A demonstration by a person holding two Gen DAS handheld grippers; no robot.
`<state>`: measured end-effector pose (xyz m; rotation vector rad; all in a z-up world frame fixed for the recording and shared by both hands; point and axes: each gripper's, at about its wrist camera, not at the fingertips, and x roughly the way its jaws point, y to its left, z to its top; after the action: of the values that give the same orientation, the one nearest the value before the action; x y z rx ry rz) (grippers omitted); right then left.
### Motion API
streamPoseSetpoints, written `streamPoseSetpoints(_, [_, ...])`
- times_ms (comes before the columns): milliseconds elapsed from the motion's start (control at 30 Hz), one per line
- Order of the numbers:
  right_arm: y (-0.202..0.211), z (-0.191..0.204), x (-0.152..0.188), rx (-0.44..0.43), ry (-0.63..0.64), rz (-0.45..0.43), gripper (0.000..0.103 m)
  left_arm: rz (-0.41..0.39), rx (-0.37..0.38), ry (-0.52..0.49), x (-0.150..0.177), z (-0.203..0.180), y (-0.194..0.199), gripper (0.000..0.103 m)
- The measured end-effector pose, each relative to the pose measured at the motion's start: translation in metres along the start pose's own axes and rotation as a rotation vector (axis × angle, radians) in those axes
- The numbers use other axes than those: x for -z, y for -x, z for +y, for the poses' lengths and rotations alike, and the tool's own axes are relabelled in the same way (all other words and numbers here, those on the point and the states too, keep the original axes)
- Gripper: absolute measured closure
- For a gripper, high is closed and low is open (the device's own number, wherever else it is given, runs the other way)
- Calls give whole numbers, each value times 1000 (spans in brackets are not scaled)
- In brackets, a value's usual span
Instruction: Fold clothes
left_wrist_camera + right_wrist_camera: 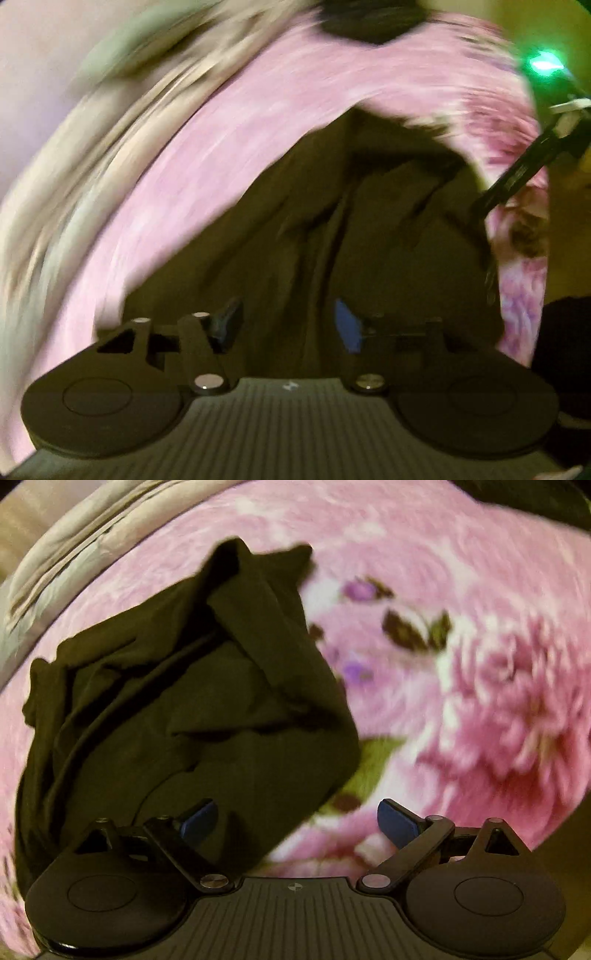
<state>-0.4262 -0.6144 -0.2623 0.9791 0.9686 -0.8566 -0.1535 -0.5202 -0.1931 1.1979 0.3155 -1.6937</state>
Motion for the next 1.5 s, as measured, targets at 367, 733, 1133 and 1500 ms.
streamPoseSetpoints(367, [3,-41,1,-82,7,75,67,-195,213,-1042,-116,-79,-150,36])
streamPoseSetpoints(733, [10,-23,-13,-238,36,67,22,-87,175,-436,-195,91,-132,99])
streamPoseSetpoints(1133, [-35,102,15,-381,200,-42,21,-72,-99,-134,-131,236,-76,99])
streamPoseSetpoints(1500, [-70,128,-19,-313,159,-53,99,-95,-249,37,-40,267,21,98])
